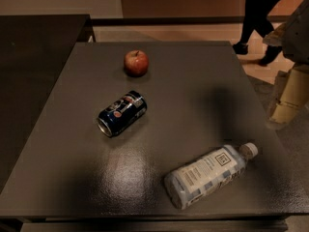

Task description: Move blue plastic bottle near apple

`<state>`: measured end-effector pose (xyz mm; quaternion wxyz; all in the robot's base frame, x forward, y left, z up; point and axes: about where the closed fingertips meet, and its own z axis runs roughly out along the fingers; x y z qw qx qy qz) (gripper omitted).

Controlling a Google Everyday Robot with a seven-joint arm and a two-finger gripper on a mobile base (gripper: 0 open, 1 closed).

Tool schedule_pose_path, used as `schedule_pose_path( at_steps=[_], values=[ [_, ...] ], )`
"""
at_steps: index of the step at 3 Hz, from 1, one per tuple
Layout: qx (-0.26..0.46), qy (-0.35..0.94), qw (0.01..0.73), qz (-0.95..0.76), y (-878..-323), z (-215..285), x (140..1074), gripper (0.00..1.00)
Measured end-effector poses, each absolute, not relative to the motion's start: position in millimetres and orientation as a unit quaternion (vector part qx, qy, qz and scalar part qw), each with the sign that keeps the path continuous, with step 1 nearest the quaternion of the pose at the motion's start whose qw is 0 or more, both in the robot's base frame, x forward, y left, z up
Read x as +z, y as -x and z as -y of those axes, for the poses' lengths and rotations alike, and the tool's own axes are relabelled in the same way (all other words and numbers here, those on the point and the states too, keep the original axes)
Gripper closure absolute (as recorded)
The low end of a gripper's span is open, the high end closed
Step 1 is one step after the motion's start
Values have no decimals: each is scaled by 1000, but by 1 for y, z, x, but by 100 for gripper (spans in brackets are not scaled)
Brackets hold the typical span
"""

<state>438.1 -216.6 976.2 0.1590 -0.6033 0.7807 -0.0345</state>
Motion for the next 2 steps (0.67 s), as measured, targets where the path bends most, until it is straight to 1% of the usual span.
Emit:
schedule_pose_path(
  at_steps=[2],
  values=[
    [-26, 625, 157, -764, -431, 210, 974, 0]
  ],
)
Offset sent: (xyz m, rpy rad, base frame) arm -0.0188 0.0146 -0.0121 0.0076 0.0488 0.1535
